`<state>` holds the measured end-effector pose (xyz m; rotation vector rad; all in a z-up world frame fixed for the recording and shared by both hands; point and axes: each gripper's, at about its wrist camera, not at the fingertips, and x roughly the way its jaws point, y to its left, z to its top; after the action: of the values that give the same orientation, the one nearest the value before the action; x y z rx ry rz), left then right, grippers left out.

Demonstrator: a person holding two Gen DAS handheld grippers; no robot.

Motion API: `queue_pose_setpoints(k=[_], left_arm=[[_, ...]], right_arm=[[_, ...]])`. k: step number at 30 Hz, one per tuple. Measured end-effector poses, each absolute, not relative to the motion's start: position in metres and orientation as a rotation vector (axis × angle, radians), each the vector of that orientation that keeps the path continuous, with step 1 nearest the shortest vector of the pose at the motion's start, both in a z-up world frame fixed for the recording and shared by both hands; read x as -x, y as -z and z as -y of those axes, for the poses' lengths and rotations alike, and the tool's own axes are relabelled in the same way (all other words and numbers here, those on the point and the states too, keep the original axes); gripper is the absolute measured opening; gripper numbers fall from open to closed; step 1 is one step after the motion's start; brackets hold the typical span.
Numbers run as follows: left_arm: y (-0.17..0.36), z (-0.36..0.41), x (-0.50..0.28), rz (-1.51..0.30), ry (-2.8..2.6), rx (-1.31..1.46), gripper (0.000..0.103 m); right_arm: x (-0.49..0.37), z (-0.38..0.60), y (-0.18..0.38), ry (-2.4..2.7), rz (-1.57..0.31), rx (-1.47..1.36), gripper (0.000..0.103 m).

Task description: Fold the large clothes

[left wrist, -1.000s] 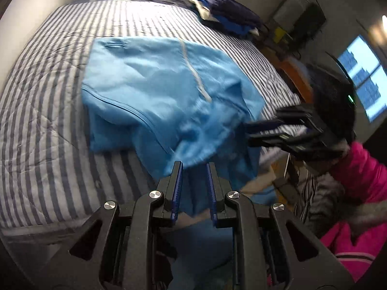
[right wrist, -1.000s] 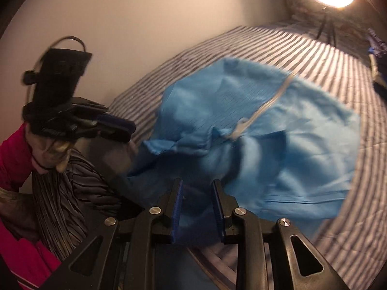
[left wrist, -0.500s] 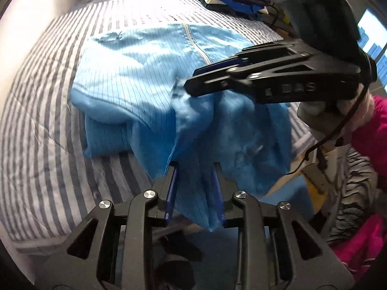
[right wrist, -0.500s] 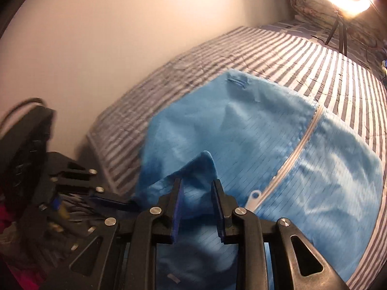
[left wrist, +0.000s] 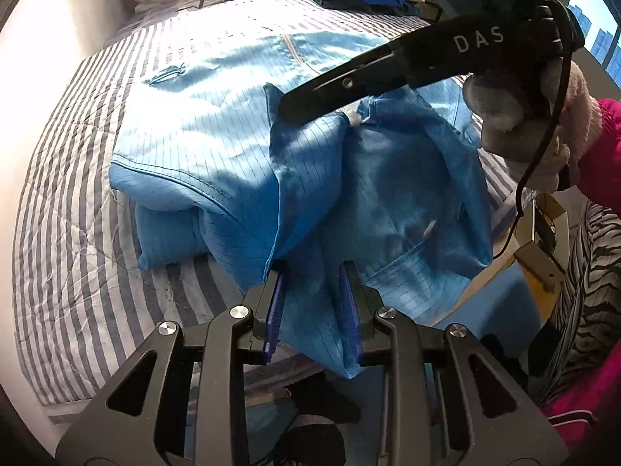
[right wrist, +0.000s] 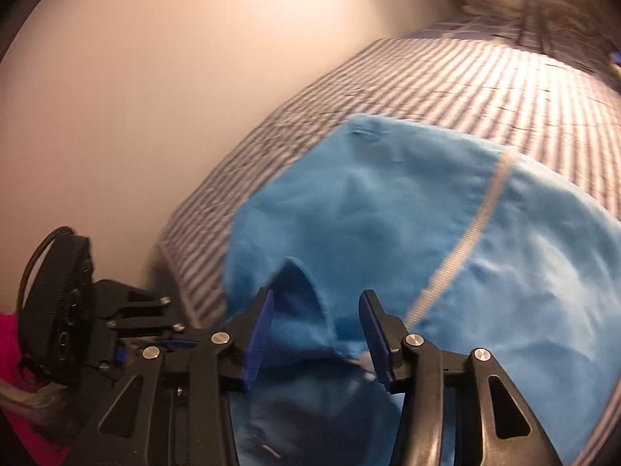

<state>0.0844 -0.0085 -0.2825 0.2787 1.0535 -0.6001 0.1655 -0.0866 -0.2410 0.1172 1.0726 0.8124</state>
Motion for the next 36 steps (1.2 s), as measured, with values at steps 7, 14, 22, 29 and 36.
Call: queue_pose_setpoints(k=[7,14,22,29,36], left_arm=[[0.29,0.019,-0.07,-0.992,0.571,-0.419,0.008],[0.289,0.017,-0.063,-0.97,0.583,-0.427,0.007],[0.285,0.01,-0.063,-0.964,0.594,-0.397,0.001],[0.278,0.002,-0.063,-0.943,0.593,-0.375,0.0],[0.261,-0.003,-0.048,-0.883,0.602,-0.355,0.0]], right_arm=[[-0.171,0.063,0.241,-0.79,-1.095,-0.037,0.0],[-0.176,0.074,0.234,-0.838,-1.089,-0.082,0.03],[-0.182,0.081,0.238,-0.914,-1.12,-0.124,0.045],[-0.177,0.053,0.251,-0.889,-1.126,-0.012,0.0],[-0.184,0.071,0.233,-0.792,-1.034,-0.063,0.0]])
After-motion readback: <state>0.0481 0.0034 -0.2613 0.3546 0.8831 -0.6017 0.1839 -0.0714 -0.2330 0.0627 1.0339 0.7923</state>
